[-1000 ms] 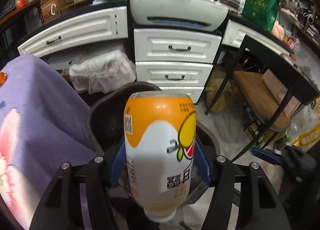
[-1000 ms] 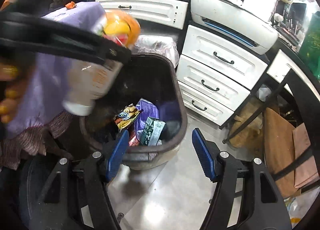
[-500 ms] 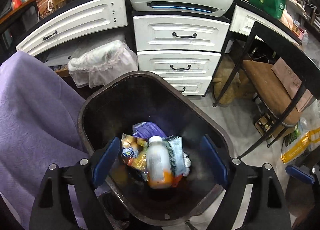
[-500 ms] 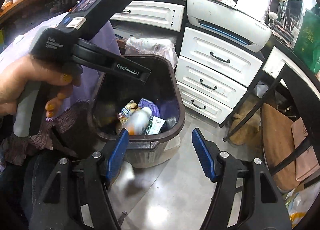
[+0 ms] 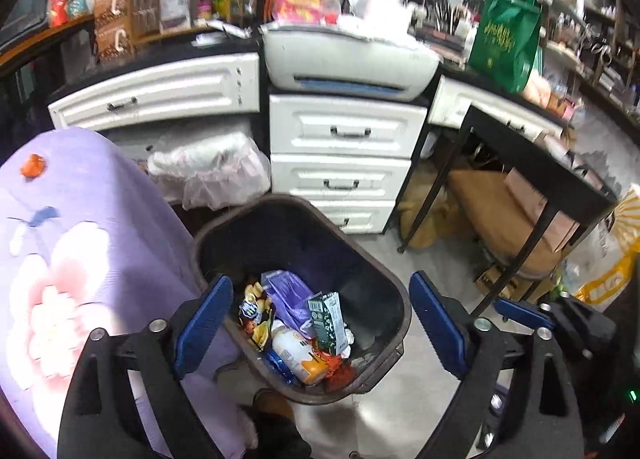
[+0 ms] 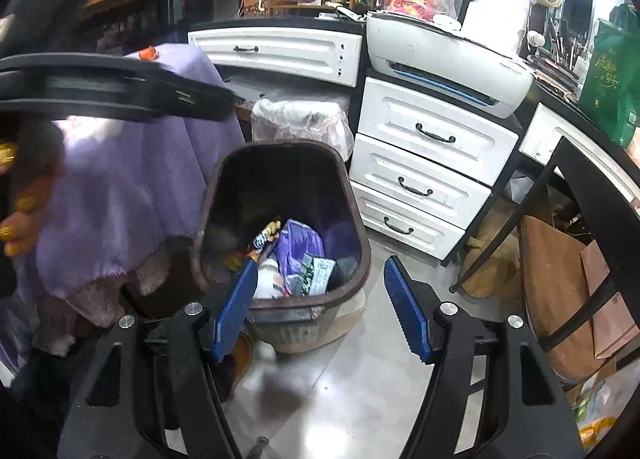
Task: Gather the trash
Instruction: 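Move both grippers back over the table toward the tissue and orange peel, then grasp the white crumpled tissue with the left gripper and lift it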
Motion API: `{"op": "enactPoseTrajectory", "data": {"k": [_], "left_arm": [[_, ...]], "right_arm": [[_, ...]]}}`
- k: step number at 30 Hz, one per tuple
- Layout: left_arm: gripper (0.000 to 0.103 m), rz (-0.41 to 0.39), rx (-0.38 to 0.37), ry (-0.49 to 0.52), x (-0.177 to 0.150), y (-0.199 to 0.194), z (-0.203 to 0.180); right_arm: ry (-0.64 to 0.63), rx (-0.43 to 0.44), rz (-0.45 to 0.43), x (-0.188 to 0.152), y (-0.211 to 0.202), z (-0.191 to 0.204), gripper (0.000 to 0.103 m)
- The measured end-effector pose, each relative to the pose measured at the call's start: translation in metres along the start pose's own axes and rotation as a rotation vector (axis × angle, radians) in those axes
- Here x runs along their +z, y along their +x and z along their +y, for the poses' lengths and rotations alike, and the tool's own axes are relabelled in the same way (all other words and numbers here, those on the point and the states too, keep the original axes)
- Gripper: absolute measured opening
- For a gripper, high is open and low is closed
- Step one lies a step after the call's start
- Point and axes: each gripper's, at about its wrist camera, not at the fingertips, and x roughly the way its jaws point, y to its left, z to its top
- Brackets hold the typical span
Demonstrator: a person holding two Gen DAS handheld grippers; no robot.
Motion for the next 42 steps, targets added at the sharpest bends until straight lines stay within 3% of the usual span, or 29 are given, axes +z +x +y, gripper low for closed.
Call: {"op": "enactPoseTrajectory", "data": {"k": [6,10,17,22,25,28,31,37,42], "left_arm": [[0.097,-0.049,0.055,-0.012,-0.003,-0.051,0.031],[0.097,-0.069,0.143,-0.025,-0.010,-0.078,0.068],[0.097,-0.114,0.394,-0.146,-0.028,-0.131,0.175],[0.097,-0.056,0.614,-0.305,-0.041,-0.154,0.279],[0.097,-0.017,0.696,-0.395,-0.049,-0.155,0.334],[0.097,0.010,0.726,-0.486,-0.056,-0.150,0.377],[0.097,-0.003,0.703,-0.536,-0.058,-0.148,0.398],[0.096,0.021,0.673,-0.561,-0.061,-0.136,0.417],[0.084,0.054,0.644,-0.561,-0.068,-0.130,0.416]], "right_arm": [[-0.003,0.042,-0.036,0.018,-0.007,0.019,0.069],[-0.031,0.065,-0.057,0.034,-0.008,0.044,0.074],[-0.101,0.168,-0.082,0.069,-0.006,0.100,0.074],[-0.169,0.215,-0.097,0.089,-0.005,0.140,0.074],[-0.201,0.246,-0.104,0.103,-0.006,0.163,0.074],[-0.216,0.261,-0.106,0.112,-0.005,0.178,0.074],[-0.224,0.271,-0.101,0.118,-0.003,0.189,0.074],[-0.238,0.283,-0.075,0.130,0.005,0.206,0.074],[-0.224,0.308,-0.052,0.144,0.014,0.218,0.074]]}}
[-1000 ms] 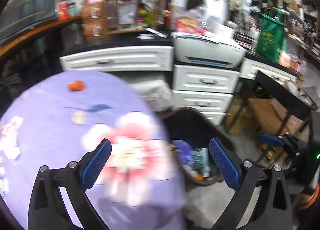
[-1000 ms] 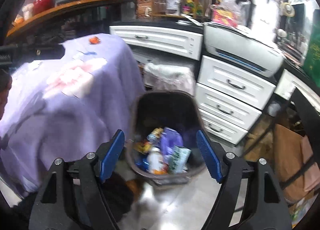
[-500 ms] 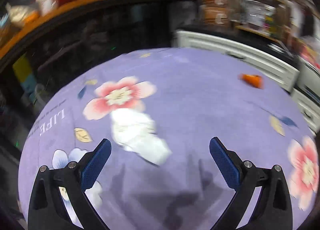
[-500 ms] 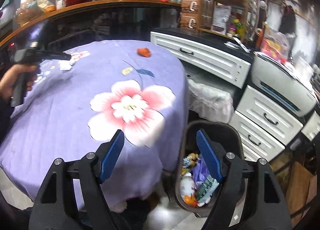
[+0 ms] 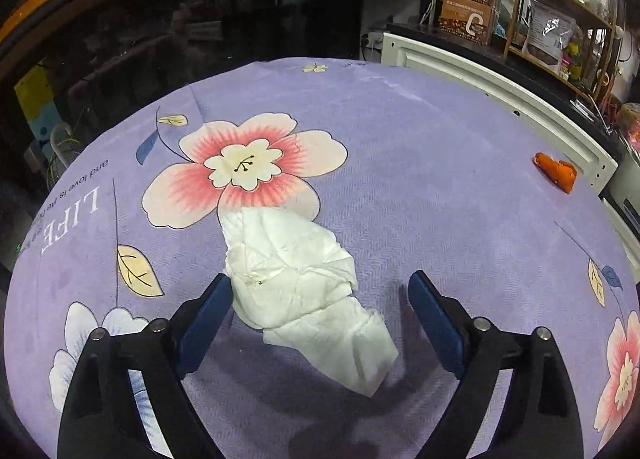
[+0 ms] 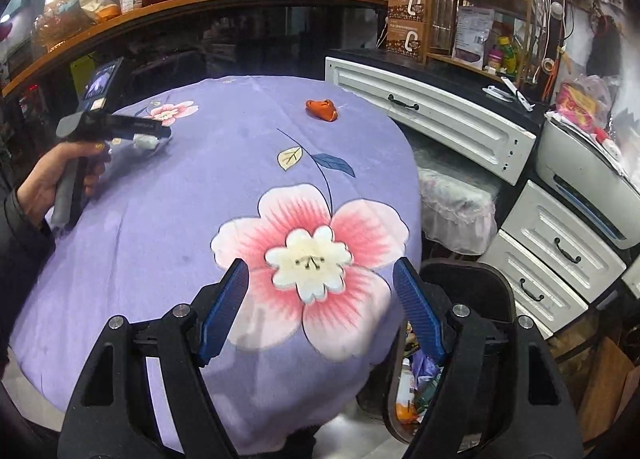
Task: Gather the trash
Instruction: 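Grasp the white crumpled tissue with the left gripper and lift it, then grasp the orange peel with the right gripper and lift it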
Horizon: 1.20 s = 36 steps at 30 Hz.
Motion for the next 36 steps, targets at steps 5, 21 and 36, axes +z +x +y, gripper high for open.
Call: {"op": "enactPoseTrajectory", "data": {"k": [5,21,36], "left_arm": [[0.064,0.008,0.015,-0.002,-0.003,0.003,0.002],[0.016,-0.094,-0.096,-0.109,0.005,-0.029,0.024],[0.015,-0.167,-0.309,0.082,-0.004,-0.071,-0.042]], "right_arm": [[0.005,0.010,0.013,0.019,0.018,0.003,0.074],[-0.019,0.040,0.106,0.109,0.111,0.016,0.074],[-0.055,-0.037,0.218,0.197,0.248,0.008,0.059]]}}
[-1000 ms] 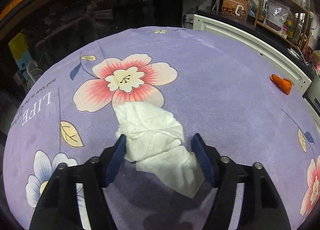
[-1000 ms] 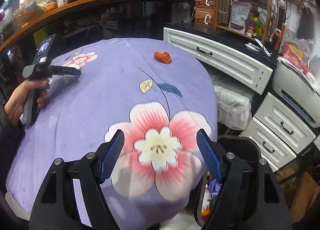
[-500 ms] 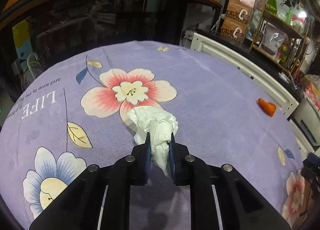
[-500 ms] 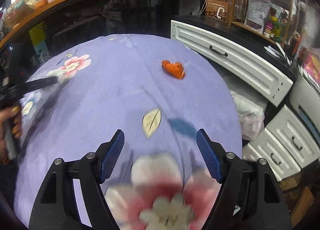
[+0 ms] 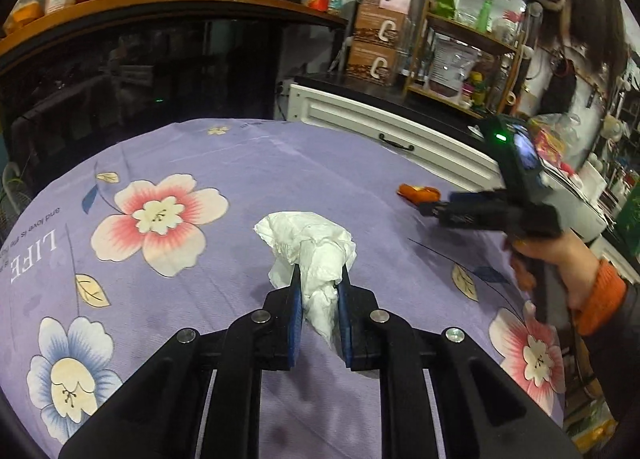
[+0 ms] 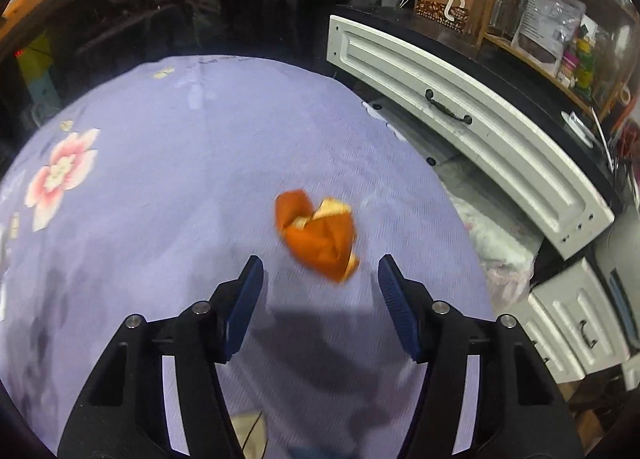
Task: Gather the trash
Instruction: 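Grasp the orange peel with the right gripper and lift it, then carry the tissue and orange peel over the black bin with both grippers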
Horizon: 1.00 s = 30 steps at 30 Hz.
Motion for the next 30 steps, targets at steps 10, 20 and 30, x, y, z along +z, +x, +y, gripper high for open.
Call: {"op": "enactPoseTrajectory", "data": {"k": [10,20,30], "left_arm": [[0.015,0.025,-0.015,-0.016,-0.003,0.007,0.006],[0.015,0.031,-0.030,-0.005,-0.007,0.007,0.000],[0.015,0.012,-0.040,0.015,-0.010,0.001,-0.007]], "right_arm": [[0.010,-0.023,0.007,0.013,0.020,0.001,0.036],[0.021,-0.020,-0.039,-0.008,-0.008,0.004,0.031],[0.033,0.067,-0.114,-0.071,-0.088,0.002,0.031]]}}
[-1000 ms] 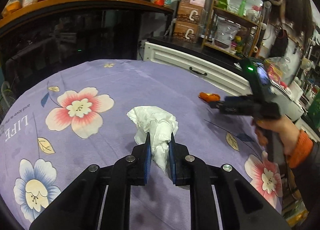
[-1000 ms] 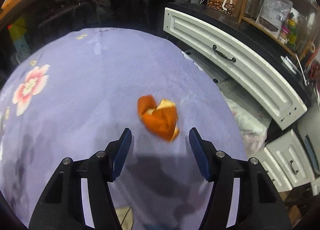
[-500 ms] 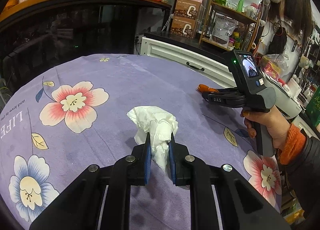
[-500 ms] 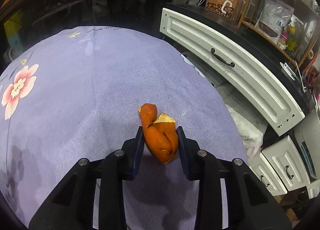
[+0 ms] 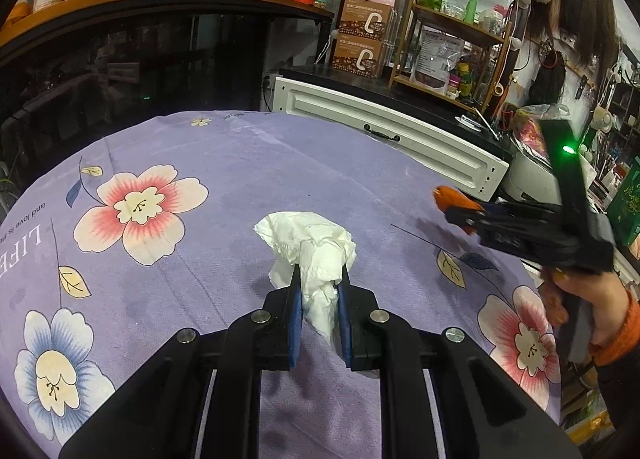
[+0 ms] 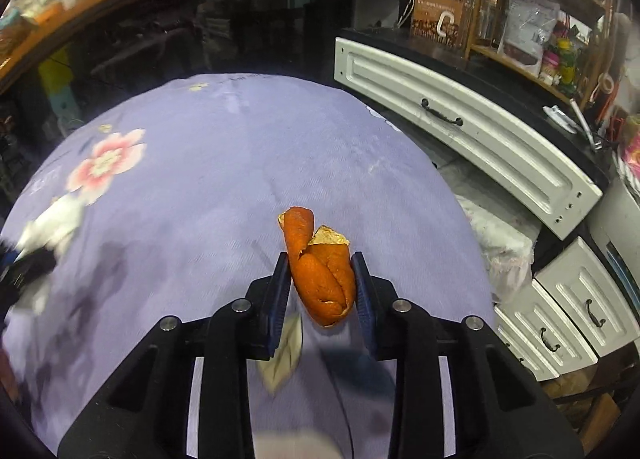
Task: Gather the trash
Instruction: 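Carry the tissue and orange peel over the black bin with both grippers, then open the right gripper to drop the peel while the left gripper releases the tissue into the bin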
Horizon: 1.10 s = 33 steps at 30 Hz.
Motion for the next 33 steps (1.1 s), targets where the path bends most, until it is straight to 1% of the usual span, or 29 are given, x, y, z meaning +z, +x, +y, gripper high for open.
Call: {"op": "enactPoseTrajectory", "data": {"k": [1,5,7,9,11,15,19,22,25,29,33], "left_arm": [[0.015,0.001,-0.005,0.006,-0.001,0.000,-0.002],[0.015,0.009,-0.024,0.026,-0.005,0.000,-0.008],[0.015,0.019,-0.057,0.034,-0.007,0.003,-0.016],[0.015,0.026,-0.064,0.054,-0.009,0.005,-0.026],[0.015,0.038,-0.074,0.067,-0.011,0.007,-0.036],[0.015,0.042,-0.103,0.126,-0.016,0.000,-0.069],[0.015,0.034,-0.164,0.186,-0.022,-0.016,-0.112],[0.015,0.033,-0.214,0.247,-0.031,-0.027,-0.149],[0.015,0.036,-0.270,0.289,-0.042,-0.036,-0.184],[0.015,0.058,-0.329,0.301,-0.055,-0.037,-0.218],[0.015,0.090,-0.380,0.313,-0.071,-0.034,-0.248]], "right_arm": [[0.015,0.016,-0.008,-0.010,-0.014,-0.004,0.031],[0.057,0.028,-0.025,-0.042,-0.053,-0.021,0.031],[0.081,0.018,-0.037,-0.063,-0.075,-0.033,0.031],[0.091,0.002,-0.044,-0.079,-0.090,-0.044,0.031],[0.123,-0.018,-0.051,-0.103,-0.110,-0.061,0.031],[0.168,-0.061,-0.055,-0.144,-0.138,-0.090,0.031],[0.229,-0.103,-0.049,-0.187,-0.157,-0.117,0.032],[0.261,-0.129,-0.040,-0.213,-0.161,-0.131,0.032],[0.287,-0.153,-0.020,-0.235,-0.156,-0.142,0.032],[0.333,-0.169,0.018,-0.261,-0.135,-0.160,0.032],[0.377,-0.189,0.076,-0.286,-0.102,-0.178,0.032]]}}
